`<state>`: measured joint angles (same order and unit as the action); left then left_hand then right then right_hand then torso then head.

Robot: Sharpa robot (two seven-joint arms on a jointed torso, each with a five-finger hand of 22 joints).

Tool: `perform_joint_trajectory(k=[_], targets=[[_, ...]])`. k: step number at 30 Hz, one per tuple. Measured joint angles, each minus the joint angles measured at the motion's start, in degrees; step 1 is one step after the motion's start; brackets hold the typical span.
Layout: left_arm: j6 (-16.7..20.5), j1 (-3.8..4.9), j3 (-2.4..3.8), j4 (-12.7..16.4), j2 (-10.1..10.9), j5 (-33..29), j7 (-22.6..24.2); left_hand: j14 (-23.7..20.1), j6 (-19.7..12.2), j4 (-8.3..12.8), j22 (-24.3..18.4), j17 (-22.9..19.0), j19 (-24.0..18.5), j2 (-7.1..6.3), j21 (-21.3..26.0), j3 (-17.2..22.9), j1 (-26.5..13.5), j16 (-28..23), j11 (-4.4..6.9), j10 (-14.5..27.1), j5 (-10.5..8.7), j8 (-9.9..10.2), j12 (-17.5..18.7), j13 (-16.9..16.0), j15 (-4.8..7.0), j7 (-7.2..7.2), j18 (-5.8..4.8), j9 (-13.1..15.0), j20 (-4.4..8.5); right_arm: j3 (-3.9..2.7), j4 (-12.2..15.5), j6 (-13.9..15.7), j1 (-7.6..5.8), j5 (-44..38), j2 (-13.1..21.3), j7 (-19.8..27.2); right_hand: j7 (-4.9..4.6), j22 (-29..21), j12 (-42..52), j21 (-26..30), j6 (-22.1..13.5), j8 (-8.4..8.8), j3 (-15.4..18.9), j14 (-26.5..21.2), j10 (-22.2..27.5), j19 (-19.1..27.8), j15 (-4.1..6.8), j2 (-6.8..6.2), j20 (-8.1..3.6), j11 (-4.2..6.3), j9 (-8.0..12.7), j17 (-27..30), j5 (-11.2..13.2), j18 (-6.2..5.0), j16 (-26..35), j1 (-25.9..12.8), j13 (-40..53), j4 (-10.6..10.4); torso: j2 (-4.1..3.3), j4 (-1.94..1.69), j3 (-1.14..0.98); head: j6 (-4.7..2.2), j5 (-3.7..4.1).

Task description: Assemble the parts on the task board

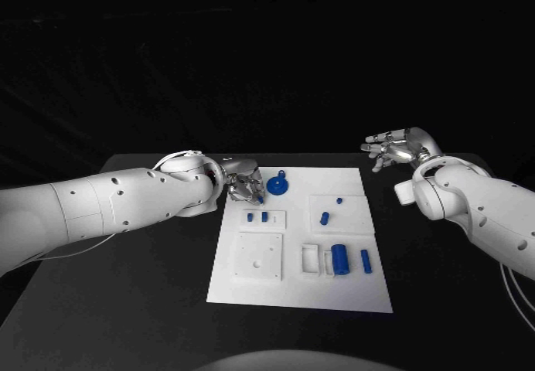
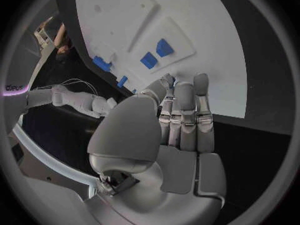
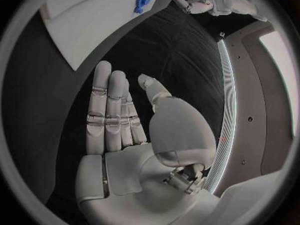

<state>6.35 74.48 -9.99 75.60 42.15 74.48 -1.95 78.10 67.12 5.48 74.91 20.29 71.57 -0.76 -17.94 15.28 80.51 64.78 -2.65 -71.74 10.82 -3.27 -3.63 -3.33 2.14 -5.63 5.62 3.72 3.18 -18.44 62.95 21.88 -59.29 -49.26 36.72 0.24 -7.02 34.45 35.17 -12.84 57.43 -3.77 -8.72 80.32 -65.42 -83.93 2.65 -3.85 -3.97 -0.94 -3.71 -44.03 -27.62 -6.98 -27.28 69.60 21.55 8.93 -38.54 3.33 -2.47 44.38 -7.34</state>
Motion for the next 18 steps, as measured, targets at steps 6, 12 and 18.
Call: perform_joint_trajectory(k=[6,12,18], targets=[[-0.32,-0.02,-0.02,-0.13,-0.11,0.02,-0.10,0.00,0.00,0.00,0.01,0.00,0.00,0.00,0.00,0.00,0.00,-0.22,0.00,0.00,0.00,0.00,0.00,0.00,0.00,0.00,0.00,0.01,0.00,0.00,0.00,-0.01,0.00,0.00,0.00,-0.01,0.00,0.00,0.00,0.00,0.00,0.00,0.00,0.00,0.00,0.00,0.00,0.00,0.00,0.00,0.00,0.00,0.00,0.00,0.00,0.00,0.00,0.00,-0.01,-0.01,0.01,-0.01,0.08],[-0.40,-0.17,-0.08,-0.56,-0.43,0.04,-0.16,0.00,-0.10,0.00,0.04,0.00,0.00,0.00,0.00,0.00,0.00,-0.22,0.00,0.00,0.00,0.01,0.00,0.00,0.00,-0.08,-0.01,0.00,0.00,0.00,0.02,-0.02,0.00,0.00,0.01,-0.01,0.00,0.00,0.00,0.00,0.00,0.00,0.00,0.00,0.00,0.00,0.00,0.00,0.00,0.00,0.00,0.00,0.00,0.00,0.00,0.00,0.00,0.00,-0.02,0.00,0.02,0.10,0.12],[-0.39,-0.34,-0.08,-0.84,-0.68,0.04,-0.16,0.00,-0.10,0.00,0.04,0.00,0.00,0.00,0.00,0.00,0.00,-0.22,0.00,0.00,0.00,0.02,0.00,0.00,0.00,-0.08,-0.01,0.00,0.00,0.00,0.02,-0.03,0.00,0.00,0.06,-0.01,0.00,-0.01,0.00,0.00,0.00,0.00,0.00,0.00,0.00,0.00,0.00,0.00,0.00,0.00,0.00,0.00,0.00,0.00,0.00,0.00,0.00,0.00,-0.03,0.01,0.04,0.18,0.16]])
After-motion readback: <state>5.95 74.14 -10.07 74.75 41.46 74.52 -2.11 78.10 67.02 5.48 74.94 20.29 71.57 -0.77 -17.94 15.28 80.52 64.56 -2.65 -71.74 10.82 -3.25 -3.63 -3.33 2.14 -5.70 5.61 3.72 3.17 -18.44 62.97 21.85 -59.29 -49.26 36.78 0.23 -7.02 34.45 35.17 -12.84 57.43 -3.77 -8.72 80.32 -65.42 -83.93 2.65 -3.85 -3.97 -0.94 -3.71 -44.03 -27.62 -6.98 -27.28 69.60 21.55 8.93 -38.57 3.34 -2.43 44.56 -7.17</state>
